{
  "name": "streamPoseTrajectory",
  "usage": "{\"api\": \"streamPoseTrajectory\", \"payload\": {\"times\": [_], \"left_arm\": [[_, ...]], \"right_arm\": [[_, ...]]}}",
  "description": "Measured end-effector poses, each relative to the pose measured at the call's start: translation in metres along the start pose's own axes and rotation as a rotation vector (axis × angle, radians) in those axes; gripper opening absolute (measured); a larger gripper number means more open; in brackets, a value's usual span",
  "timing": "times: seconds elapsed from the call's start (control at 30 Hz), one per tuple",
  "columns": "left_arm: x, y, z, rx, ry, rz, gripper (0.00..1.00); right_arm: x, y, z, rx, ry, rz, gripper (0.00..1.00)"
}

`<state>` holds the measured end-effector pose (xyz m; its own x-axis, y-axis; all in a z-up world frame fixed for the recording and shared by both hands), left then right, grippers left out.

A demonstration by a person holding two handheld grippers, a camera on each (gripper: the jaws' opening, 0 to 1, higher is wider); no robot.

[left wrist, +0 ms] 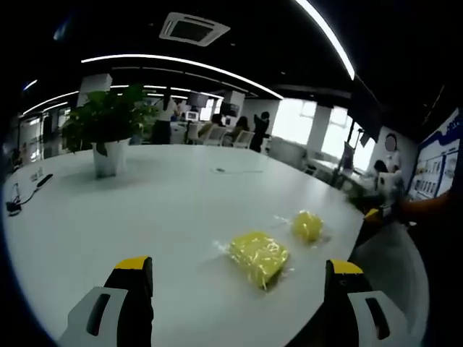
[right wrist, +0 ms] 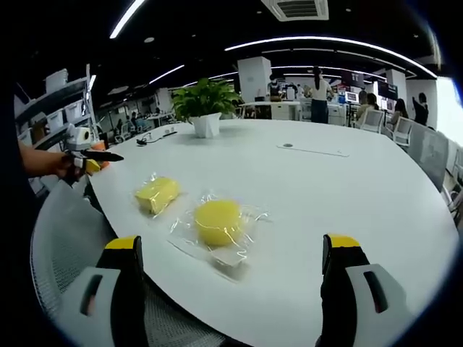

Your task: Compare the silicone blocks by pressing each to a similar depth, holding the contact briefly, and releasing to observe deformation and rebound differences across the visible hardness samples.

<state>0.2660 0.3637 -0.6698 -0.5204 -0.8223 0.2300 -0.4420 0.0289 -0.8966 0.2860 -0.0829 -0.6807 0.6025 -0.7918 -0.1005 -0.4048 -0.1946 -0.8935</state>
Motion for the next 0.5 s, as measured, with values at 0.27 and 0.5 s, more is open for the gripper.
{"api": "streamPoseTrajectory", "payload": {"times": [0.27, 0.5], "left_arm": [[0.000, 0.005, 0.003, -0.017, -0.008, -0.035, 1.00], [0.003, 0.001, 0.006, -0.024, 0.003, -0.054, 1.00]], "right_arm": [[0.005, 0.000, 0.002, -0.017, -0.008, -0.007, 0.97], [0.012, -0.001, 0.003, -0.039, -0.004, -0.005, 0.97]]}}
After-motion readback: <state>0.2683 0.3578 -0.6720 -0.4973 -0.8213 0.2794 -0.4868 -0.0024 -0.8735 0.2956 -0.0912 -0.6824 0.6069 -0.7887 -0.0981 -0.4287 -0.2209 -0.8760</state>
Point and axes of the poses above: the point that each gripper's makers call its tool centre point, and the gripper's own axes: z roughly forward along the fingers, x roughly to its right, y roughly out of its underside, the point moved 7 cm from there along -z, roughly backward along the fingers, and after that the axes turned 1 degree about y, right-handed, at the moved point
